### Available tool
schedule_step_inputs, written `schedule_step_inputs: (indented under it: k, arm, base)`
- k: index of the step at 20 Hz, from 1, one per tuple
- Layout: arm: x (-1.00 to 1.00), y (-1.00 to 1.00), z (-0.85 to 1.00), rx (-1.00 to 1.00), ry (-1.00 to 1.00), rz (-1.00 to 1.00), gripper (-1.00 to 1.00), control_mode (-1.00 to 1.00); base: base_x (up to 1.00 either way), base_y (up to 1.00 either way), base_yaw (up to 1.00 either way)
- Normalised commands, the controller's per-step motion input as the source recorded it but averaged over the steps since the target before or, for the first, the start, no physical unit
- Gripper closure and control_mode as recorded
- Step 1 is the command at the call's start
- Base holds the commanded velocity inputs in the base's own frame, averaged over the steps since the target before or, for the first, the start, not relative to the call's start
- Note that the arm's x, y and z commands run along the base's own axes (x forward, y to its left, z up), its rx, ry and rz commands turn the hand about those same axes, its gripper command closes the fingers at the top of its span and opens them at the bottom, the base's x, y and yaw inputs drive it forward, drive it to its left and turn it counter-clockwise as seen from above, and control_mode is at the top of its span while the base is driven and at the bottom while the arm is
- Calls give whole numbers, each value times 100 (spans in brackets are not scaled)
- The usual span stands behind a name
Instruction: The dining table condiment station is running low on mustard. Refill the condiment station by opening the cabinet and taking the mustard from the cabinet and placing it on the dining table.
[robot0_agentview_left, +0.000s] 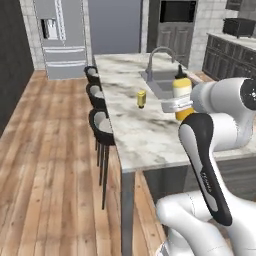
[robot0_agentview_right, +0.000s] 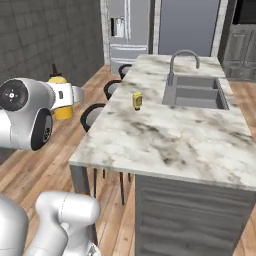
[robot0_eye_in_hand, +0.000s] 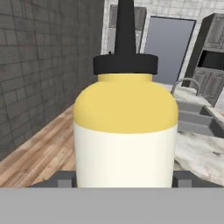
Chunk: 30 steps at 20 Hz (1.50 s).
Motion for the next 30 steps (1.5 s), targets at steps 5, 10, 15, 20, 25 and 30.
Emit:
schedule_step_inputs:
  k: [5,10,15,20,25,30]
  arm:
    - [0,0,0,0,0,0,100,100]
    - [0,0,0,0,0,0,100,100]
    - [0,0,0,0,0,0,100,100]
    - [0,0,0,0,0,0,100,100]
    - [0,0,0,0,0,0,100,100]
    - [0,0,0,0,0,0,100,100]
  base:
    - [-2,100,-28]
    - [16,99,-40]
    - [24,93,-47]
    - [52,85,-49]
    - [62,65,-44]
    - [34,60,-40]
